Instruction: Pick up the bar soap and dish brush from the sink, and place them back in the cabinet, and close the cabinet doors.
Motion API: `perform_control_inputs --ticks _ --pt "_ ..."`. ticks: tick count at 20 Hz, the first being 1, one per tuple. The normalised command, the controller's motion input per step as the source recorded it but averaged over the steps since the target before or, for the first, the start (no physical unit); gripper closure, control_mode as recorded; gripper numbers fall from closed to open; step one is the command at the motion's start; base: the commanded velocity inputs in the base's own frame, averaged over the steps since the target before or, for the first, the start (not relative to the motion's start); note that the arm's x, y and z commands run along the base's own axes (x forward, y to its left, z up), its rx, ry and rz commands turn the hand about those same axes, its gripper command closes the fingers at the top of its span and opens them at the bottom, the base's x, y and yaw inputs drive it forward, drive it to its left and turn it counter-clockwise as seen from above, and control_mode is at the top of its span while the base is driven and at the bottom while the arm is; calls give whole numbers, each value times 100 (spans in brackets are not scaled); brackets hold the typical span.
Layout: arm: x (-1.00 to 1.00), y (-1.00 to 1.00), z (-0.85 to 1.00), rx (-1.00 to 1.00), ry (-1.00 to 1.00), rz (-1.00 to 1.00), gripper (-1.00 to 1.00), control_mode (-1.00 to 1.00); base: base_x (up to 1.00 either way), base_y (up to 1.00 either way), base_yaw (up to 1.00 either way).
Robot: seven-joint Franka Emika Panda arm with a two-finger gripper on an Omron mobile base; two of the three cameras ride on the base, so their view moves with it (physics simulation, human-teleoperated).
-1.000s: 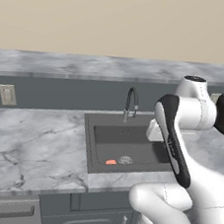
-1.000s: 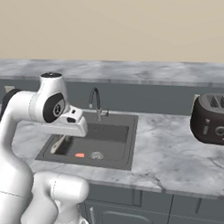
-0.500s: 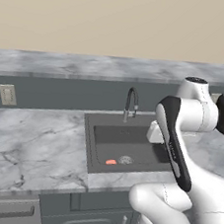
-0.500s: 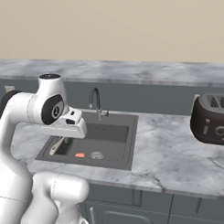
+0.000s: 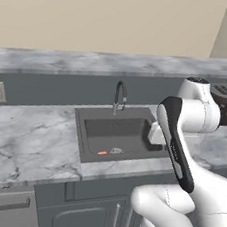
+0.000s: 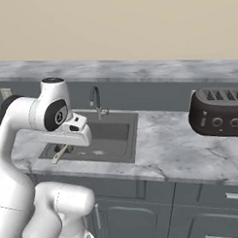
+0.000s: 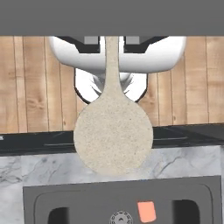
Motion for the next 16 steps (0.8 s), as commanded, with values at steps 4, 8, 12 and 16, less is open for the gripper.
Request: perform_control_inputs --ticks 4,8,12,16 --pt "0 0 0 0 0 0 100 100 -53 0 -39" --pt "0 0 0 0 0 0 100 100 -35 0 -44" --pt "0 0 0 0 0 0 100 100 -23 0 -48" --pt "0 0 0 0 0 0 100 100 -3 0 -48"
